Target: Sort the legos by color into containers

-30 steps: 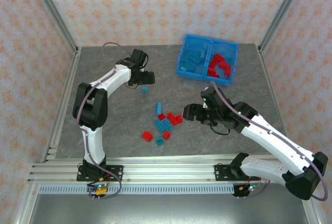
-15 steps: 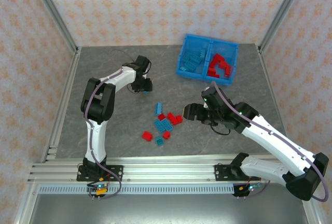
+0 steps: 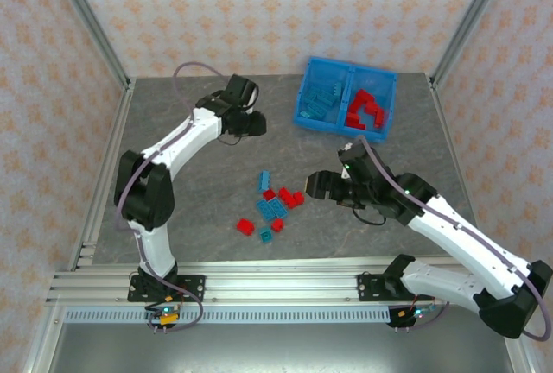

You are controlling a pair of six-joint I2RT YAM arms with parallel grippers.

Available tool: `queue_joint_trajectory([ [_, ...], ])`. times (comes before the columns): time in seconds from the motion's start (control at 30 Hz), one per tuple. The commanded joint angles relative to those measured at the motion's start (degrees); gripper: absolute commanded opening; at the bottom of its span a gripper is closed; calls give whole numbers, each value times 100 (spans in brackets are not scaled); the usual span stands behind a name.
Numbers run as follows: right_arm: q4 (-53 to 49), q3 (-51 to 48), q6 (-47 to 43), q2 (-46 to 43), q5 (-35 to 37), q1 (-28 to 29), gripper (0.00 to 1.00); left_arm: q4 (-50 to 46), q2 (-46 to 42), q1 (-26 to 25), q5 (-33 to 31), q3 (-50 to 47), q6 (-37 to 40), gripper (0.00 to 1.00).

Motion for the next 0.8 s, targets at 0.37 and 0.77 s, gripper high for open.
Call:
queue_joint_trajectory([
  [0.37,-49,-356,86,-1054,704,33,82,942,1958,-1336,-1075,2679,160,32],
  [0.77,-422,-356,22,-1424,949,33,82,499,4590,-1354,-1946,6096,75,41],
])
